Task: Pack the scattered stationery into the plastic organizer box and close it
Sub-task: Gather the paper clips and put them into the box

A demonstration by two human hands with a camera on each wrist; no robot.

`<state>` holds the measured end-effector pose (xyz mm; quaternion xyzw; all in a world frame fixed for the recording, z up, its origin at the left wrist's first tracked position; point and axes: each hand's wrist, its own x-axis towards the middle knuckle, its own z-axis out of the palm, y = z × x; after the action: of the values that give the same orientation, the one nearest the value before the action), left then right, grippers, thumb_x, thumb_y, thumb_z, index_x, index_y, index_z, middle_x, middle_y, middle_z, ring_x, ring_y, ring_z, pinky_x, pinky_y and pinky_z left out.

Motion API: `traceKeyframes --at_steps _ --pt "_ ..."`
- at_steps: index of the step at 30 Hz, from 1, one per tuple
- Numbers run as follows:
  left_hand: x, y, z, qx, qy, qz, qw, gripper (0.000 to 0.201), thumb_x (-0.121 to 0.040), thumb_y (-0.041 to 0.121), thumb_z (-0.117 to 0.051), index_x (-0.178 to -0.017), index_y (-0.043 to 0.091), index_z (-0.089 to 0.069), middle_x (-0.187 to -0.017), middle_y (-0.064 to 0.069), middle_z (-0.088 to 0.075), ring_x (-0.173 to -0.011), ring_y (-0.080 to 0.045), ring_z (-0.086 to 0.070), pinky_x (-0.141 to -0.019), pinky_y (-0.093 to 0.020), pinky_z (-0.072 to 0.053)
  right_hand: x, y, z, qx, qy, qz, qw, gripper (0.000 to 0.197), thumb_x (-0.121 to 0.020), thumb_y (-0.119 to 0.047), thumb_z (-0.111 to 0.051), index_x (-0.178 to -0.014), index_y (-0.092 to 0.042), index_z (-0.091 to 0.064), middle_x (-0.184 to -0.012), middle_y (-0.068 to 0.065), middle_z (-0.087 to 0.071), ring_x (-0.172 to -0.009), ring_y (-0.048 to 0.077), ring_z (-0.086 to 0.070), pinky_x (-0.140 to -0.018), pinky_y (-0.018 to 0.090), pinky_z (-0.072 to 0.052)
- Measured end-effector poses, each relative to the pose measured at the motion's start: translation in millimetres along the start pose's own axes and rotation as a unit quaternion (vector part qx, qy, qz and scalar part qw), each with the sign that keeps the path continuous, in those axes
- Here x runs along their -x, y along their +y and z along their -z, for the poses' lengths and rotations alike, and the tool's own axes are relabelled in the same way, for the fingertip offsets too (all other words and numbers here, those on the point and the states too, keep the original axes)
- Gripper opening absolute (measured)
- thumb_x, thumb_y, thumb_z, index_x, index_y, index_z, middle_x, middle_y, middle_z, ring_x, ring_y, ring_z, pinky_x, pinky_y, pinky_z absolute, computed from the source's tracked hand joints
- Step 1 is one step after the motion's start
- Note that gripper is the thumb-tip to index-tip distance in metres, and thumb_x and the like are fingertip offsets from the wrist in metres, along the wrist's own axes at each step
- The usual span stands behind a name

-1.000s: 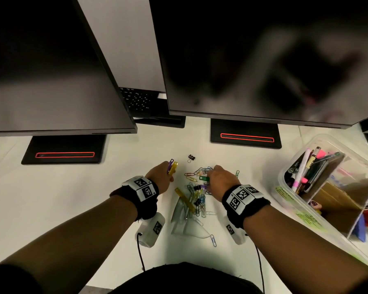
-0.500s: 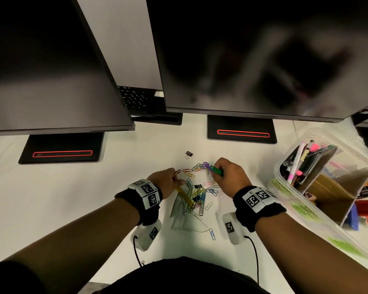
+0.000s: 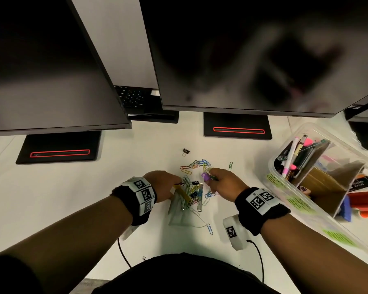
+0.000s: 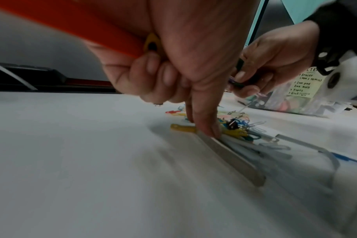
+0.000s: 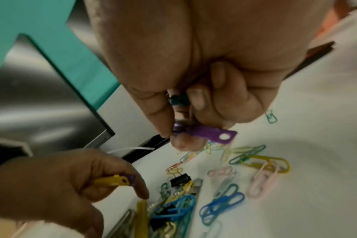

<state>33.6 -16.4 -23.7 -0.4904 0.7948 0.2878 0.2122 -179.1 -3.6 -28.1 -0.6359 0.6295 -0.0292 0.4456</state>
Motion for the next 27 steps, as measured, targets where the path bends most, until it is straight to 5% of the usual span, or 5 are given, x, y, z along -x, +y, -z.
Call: traceKeyframes --at_steps 5,13,17,22,27 --pt "-1 -1 -5 -0.013 0.013 -0.001 1.000 0.042 -0.089 0.025 -0.054 -0.131 0.026 -0.047 -0.126 -0.005 -0.060 -0.118 -0.027 -0.053 -0.094 -0.033 -0.044 12 -6 -9 0.174 -0.010 -0.015 0.985 0.012 -0.090 -0.023 -0.046 -0.082 -0.014 -0.044 -0.083 0.005 -0.051 -0.077 0.022 -0.046 -0.067 0.027 -0.034" --pt "-1 4 -10 -0.007 0.024 -0.008 1.000 0.042 -0.091 0.019 -0.049 -0.132 0.026 -0.046 -0.128 -0.005 -0.060 -0.118 -0.028 -0.054 -0.093 -0.033 -0.044 23 -15 -43 0.174 -0.001 -0.063 0.983 0.032 -0.088 -0.036 -0.056 -0.105 -0.008 -0.058 -0.102 0.008 -0.063 -0.096 0.026 -0.061 -0.069 0.027 -0.040" --pt "-1 5 -13 -0.021 0.033 -0.011 0.999 0.042 -0.090 0.029 -0.055 -0.130 0.025 -0.045 -0.124 -0.006 -0.062 -0.114 -0.028 -0.056 -0.089 -0.033 -0.045 20 -21 -47 0.183 0.018 -0.079 0.980 0.032 -0.094 -0.024 -0.048 -0.120 -0.006 -0.052 -0.119 0.010 -0.062 -0.107 0.025 -0.060 -0.078 0.027 -0.044" --pt "-3 11 -20 -0.016 0.056 -0.013 0.998 0.042 -0.091 0.030 -0.052 -0.131 0.022 -0.044 -0.125 -0.006 -0.061 -0.115 -0.028 -0.056 -0.089 -0.031 -0.044 20 -12 -38 0.182 0.046 -0.106 0.977 0.031 -0.095 -0.015 -0.042 -0.123 -0.003 -0.048 -0.128 0.012 -0.055 -0.118 0.026 -0.053 -0.093 0.031 -0.043" --pt "-4 13 -21 -0.012 0.045 -0.008 0.999 0.048 -0.090 0.033 -0.052 -0.135 0.021 -0.039 -0.130 -0.005 -0.057 -0.119 -0.028 -0.053 -0.093 -0.032 -0.043 17 -6 -22 0.166 0.007 -0.148 0.975 0.016 -0.086 -0.019 -0.052 -0.098 -0.010 -0.057 -0.100 0.011 -0.062 -0.103 0.029 -0.061 -0.073 0.028 -0.043"
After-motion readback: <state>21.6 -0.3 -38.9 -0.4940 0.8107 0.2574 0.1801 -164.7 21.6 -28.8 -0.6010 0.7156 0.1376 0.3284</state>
